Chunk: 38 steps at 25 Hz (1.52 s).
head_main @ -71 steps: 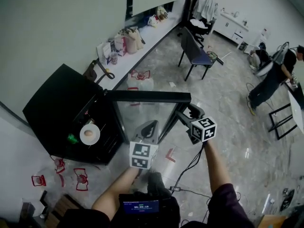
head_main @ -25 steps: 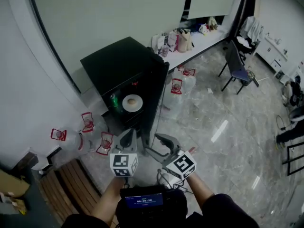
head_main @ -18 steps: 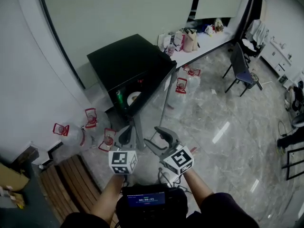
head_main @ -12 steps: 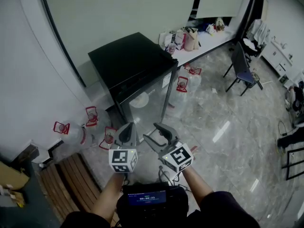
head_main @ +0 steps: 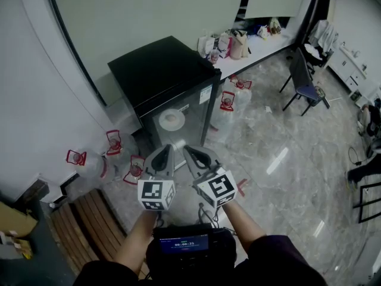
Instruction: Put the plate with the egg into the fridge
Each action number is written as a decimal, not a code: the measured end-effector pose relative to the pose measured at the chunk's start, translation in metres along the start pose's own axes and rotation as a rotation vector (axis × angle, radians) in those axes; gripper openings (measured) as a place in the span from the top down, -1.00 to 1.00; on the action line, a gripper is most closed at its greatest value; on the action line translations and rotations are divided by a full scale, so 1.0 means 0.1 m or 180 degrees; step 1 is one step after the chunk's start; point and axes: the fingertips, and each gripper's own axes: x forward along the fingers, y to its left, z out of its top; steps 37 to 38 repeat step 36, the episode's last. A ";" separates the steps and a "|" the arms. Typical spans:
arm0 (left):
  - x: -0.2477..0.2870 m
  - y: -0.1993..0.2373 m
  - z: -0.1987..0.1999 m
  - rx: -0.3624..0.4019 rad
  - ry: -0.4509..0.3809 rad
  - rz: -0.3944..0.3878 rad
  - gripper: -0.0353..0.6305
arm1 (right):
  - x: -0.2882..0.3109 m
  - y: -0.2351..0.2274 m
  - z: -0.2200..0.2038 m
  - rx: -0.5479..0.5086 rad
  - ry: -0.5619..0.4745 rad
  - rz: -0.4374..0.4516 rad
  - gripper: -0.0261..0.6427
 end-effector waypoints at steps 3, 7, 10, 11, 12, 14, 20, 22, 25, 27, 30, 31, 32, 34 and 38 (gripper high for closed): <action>0.04 -0.04 0.04 0.0012 -0.0027 -0.0039 0.87 | 0.03 -0.08 -0.01 -0.0030 -0.0024 -0.0071 0.90; 0.08 -0.09 0.09 0.0025 -0.0053 -0.0078 0.87 | 0.07 -0.19 0.03 -0.0013 -0.0121 -0.0189 0.90; 0.11 -0.10 0.12 0.0030 -0.0073 -0.0086 0.87 | 0.09 -0.22 0.07 -0.0038 -0.0154 -0.0228 0.90; 0.12 -0.11 0.14 0.0037 -0.0078 -0.0089 0.87 | 0.09 -0.23 0.07 -0.0059 -0.0153 -0.0237 0.90; 0.13 -0.12 0.15 0.0043 -0.0082 -0.0092 0.87 | 0.09 -0.24 0.07 -0.0077 -0.0150 -0.0247 0.90; 0.14 -0.14 0.15 0.0050 -0.0089 -0.0099 0.87 | 0.08 -0.26 0.07 -0.0082 -0.0157 -0.0268 0.90; 0.17 -0.17 0.15 0.0066 -0.0073 -0.0119 0.87 | 0.09 -0.28 0.08 -0.0054 -0.0168 -0.0257 0.90; 0.18 -0.18 0.14 0.0065 -0.0066 -0.0125 0.87 | 0.09 -0.28 0.08 -0.0052 -0.0168 -0.0253 0.90; 0.18 -0.17 0.13 0.0063 -0.0053 -0.0126 0.87 | 0.09 -0.29 0.07 -0.0044 -0.0166 -0.0256 0.90; 0.18 -0.17 0.10 0.0059 -0.0037 -0.0119 0.87 | 0.09 -0.29 0.07 -0.0044 -0.0165 -0.0257 0.90; 0.17 -0.17 0.08 0.0059 -0.0018 -0.0109 0.87 | 0.09 -0.29 0.06 -0.0043 -0.0164 -0.0247 0.90; 0.17 -0.17 0.08 0.0060 -0.0017 -0.0108 0.87 | 0.09 -0.29 0.05 -0.0038 -0.0165 -0.0246 0.90; 0.18 -0.16 0.08 0.0061 -0.0017 -0.0106 0.87 | 0.10 -0.29 0.05 -0.0032 -0.0165 -0.0247 0.90; 0.19 -0.14 0.09 0.0062 -0.0017 -0.0100 0.87 | 0.12 -0.29 0.05 -0.0024 -0.0165 -0.0246 0.90; 0.20 -0.13 0.10 0.0061 -0.0018 -0.0094 0.87 | 0.14 -0.29 0.06 -0.0020 -0.0165 -0.0243 0.90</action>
